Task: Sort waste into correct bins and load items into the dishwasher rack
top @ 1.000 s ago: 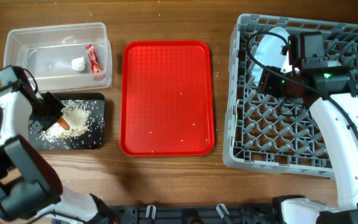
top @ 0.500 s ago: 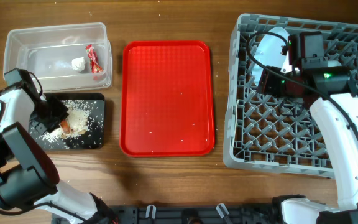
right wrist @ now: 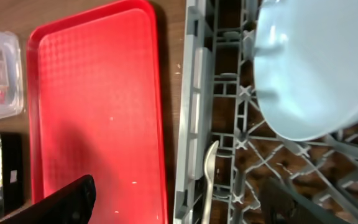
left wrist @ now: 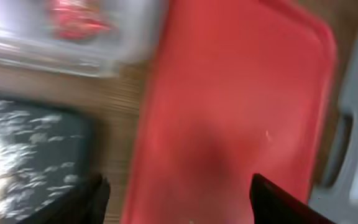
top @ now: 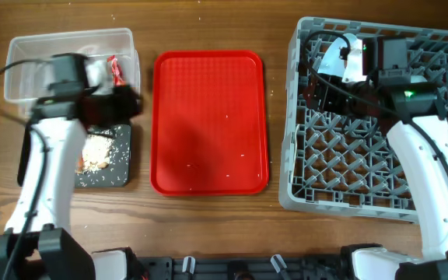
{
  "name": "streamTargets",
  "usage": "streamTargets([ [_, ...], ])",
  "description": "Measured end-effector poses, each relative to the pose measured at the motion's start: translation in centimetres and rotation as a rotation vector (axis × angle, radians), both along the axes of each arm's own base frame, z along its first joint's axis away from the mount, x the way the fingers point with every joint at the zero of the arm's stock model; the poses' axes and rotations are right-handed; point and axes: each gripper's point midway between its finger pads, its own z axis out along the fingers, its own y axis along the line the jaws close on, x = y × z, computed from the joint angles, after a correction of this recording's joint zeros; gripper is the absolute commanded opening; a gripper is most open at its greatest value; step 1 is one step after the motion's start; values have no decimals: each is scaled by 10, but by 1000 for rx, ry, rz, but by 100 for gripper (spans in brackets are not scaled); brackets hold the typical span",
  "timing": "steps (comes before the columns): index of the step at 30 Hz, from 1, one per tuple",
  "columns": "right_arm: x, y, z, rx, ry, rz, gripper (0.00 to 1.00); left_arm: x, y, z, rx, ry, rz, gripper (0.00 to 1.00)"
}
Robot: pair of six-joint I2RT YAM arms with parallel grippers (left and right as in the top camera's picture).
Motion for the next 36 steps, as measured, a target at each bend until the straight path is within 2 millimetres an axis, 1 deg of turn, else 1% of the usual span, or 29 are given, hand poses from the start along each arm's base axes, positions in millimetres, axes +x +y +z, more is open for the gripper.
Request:
streamTargets([
  [1, 0, 1, -6, -2, 20, 18, 93, -3, -24, 0, 11, -9, -91, 89],
  [2, -3, 2, -14, -8, 51, 35, 93, -6, -36, -2, 26, -6, -140, 100],
  [3, -10, 2, -26, -17, 111, 54, 93, -14, -49, -7, 50, 17, -197, 100],
  [5, -24, 1, -45, -29, 214, 74, 93, -30, -61, -16, 84, 77, -256, 100],
  [6, -31, 1, -51, -34, 260, 81, 93, -43, -61, -21, 104, 129, -265, 100],
  [7, -37, 0, -53, -36, 285, 86, 93, -53, -58, -24, 114, 175, -264, 100],
  [9, -43, 0, -55, -38, 310, 91, 92, -63, -53, -27, 123, 223, -258, 100],
  [10, -46, 0, -55, -37, 323, 91, 93, -80, -45, -30, 131, 301, -244, 100],
  [11, -48, 0, -55, -37, 331, 92, 92, -86, -42, -31, 131, 330, -234, 100],
  [13, -55, -1, -56, -39, 360, 92, 92, -105, -32, -33, 131, 418, -209, 100],
  [14, -57, -1, -57, -39, 369, 92, 92, -108, -29, -33, 129, 439, -196, 100],
  [15, -59, -1, -57, -39, 378, 92, 92, -117, -24, -33, 127, 478, -183, 100],
  [17, -60, -1, -55, -39, 377, 92, 92, -121, -19, -32, 122, 499, -162, 100],
  [19, -61, -2, -51, -39, 361, 92, 92, -115, -16, -30, 119, 458, -144, 100],
  [21, -63, -6, -24, -58, 248, 81, 92, -114, -16, -19, 122, 361, -137, 100],
  [24, -63, -10, 4, -71, 118, 69, 93, -119, -15, 1, 123, 188, -126, 100],
  [25, -64, -10, 12, -72, 88, 67, 92, -122, -15, 6, 123, 154, -125, 100],
  [26, -67, -12, 22, -76, 46, 54, 93, -126, -14, 15, 126, 74, -118, 100],
  [29, -70, -17, 50, -85, -87, 24, 96, -136, -14, 38, 127, -114, -106, 100],
  [30, -71, -18, 53, -84, -115, 18, 99, -143, -13, 43, 127, -159, -103, 100],
  [31, -78, -19, 52, -79, -139, 7, 100, -149, -13, 48, 127, -196, -100, 100],
  [33, -91, -21, 37, -73, -154, -5, 100, -164, -11, 61, 128, -284, -93, 100],
  [36, -114, -24, 9, -66, -197, -20, 100, -174, -11, 78, 127, -384, -85, 100],
])
